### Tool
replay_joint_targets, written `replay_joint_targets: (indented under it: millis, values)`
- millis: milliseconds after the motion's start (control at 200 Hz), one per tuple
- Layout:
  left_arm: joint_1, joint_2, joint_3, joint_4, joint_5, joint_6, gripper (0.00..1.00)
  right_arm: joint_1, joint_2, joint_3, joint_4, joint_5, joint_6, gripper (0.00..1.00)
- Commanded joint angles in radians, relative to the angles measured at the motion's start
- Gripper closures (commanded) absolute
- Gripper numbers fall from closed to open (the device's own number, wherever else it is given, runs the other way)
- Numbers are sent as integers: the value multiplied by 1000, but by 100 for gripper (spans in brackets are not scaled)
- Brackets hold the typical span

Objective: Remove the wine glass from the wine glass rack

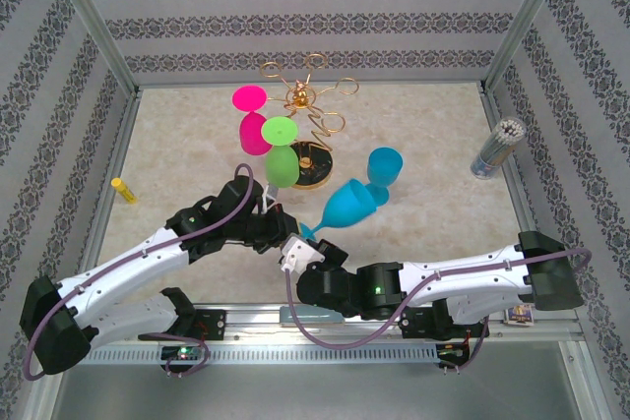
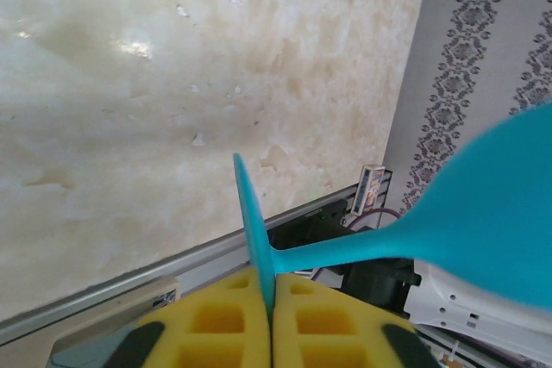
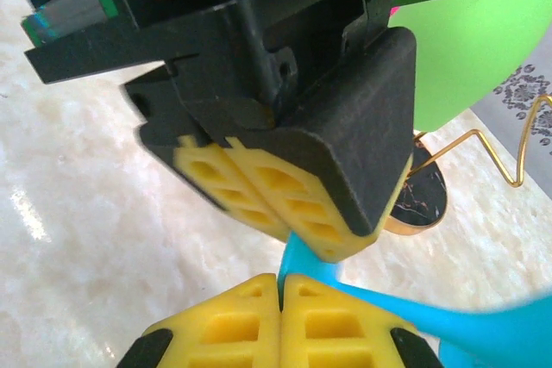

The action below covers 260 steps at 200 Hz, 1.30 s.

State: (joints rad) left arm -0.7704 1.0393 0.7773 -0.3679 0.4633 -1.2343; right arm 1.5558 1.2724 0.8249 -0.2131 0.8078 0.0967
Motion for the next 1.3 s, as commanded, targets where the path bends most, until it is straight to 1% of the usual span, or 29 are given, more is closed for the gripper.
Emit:
replay_joint_targets:
  millis: [0,60,185,235,315,370,450,560,640,729,799,859,984,1049,1139,1189,1294]
  values:
    - [0,4,-36,18,5,16,100,9,-38,41,14,11,-19,100]
    - [0,0,-46,28,3,15,100,8,-42,45,10,4,-19,99]
    - [0,-12,-74,75,1,12,100,10,-51,56,-8,-11,-2,95]
    - [2,-17,-89,100,-3,10,100,12,-60,61,-20,-19,6,89]
    - [2,-28,-116,151,-9,10,100,13,-81,76,-41,-34,27,74]
    - [2,-31,-142,217,-4,18,100,13,-97,88,-60,-54,47,68]
    - [2,-32,-175,304,-6,22,100,12,-119,118,-97,-75,81,66]
    - [2,-24,-197,360,-14,51,100,-9,-140,191,-184,-136,151,64]
    - [2,-11,-206,400,-11,76,100,-76,-156,246,-264,-242,240,63]
    - [2,13,-220,453,-1,91,100,-197,-182,294,-337,-420,346,62]
    - [2,34,-243,523,11,89,100,-275,-206,329,-384,-509,388,60]
    - [2,50,-263,589,16,85,100,-318,-221,368,-431,-536,404,57]
    - [3,85,-286,667,26,80,100,-387,-242,441,-520,-580,410,50]
    - [3,99,-288,692,29,85,100,-434,-254,465,-559,-622,422,47]
    - [3,107,-293,716,24,90,100,-512,-271,471,-589,-723,443,43]
    - [3,110,-295,729,22,88,100,-552,-278,465,-605,-763,449,42]
    - [6,108,-302,759,22,81,100,-588,-283,450,-645,-777,448,42]
